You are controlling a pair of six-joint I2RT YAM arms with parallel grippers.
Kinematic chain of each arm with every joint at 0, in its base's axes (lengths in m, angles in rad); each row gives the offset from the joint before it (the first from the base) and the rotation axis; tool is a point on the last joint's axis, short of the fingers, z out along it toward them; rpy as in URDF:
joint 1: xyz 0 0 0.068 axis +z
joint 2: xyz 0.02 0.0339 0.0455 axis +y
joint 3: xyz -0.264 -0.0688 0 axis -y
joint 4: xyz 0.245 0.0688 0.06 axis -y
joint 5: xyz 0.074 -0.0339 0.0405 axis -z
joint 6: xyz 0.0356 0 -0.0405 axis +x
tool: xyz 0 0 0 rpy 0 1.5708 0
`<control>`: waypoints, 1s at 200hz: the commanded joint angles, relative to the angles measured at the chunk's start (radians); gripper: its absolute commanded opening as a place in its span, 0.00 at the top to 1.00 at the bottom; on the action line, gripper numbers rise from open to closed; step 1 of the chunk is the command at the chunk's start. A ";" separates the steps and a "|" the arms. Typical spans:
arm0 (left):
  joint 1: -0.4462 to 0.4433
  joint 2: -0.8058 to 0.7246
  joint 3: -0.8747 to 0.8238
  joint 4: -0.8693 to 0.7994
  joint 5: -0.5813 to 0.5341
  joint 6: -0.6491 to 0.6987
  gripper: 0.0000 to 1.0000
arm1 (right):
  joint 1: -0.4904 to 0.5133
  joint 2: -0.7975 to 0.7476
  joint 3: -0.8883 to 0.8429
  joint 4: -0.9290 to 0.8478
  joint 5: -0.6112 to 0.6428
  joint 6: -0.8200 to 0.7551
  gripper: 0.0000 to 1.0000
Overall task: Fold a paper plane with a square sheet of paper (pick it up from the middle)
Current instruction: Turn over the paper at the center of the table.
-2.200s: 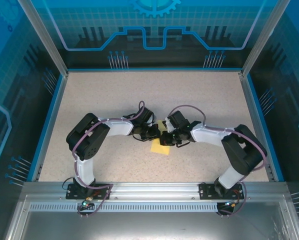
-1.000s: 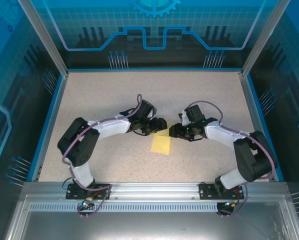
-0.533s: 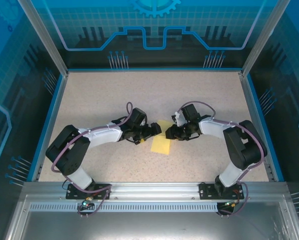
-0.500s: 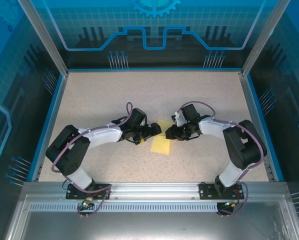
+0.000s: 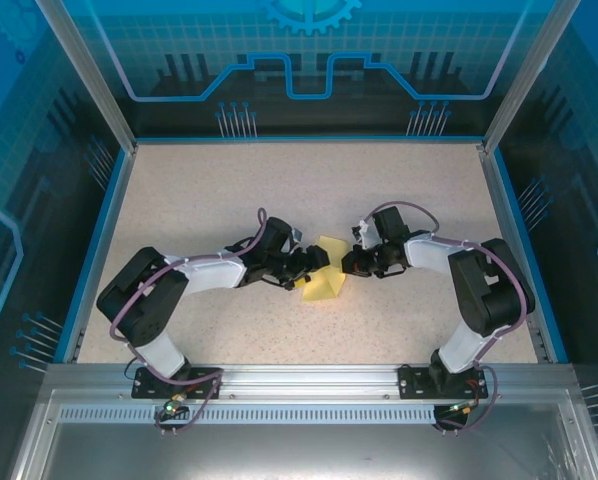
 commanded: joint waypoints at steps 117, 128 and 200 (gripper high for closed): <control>-0.003 0.166 0.101 0.087 0.113 0.015 0.63 | -0.035 -0.057 -0.040 0.021 -0.056 0.013 0.81; -0.002 0.178 0.102 0.098 0.113 0.020 0.65 | -0.041 -0.073 -0.042 0.020 -0.055 0.019 0.78; -0.003 0.198 0.103 0.137 0.117 0.142 0.86 | -0.093 -0.239 -0.065 -0.064 0.045 0.048 0.39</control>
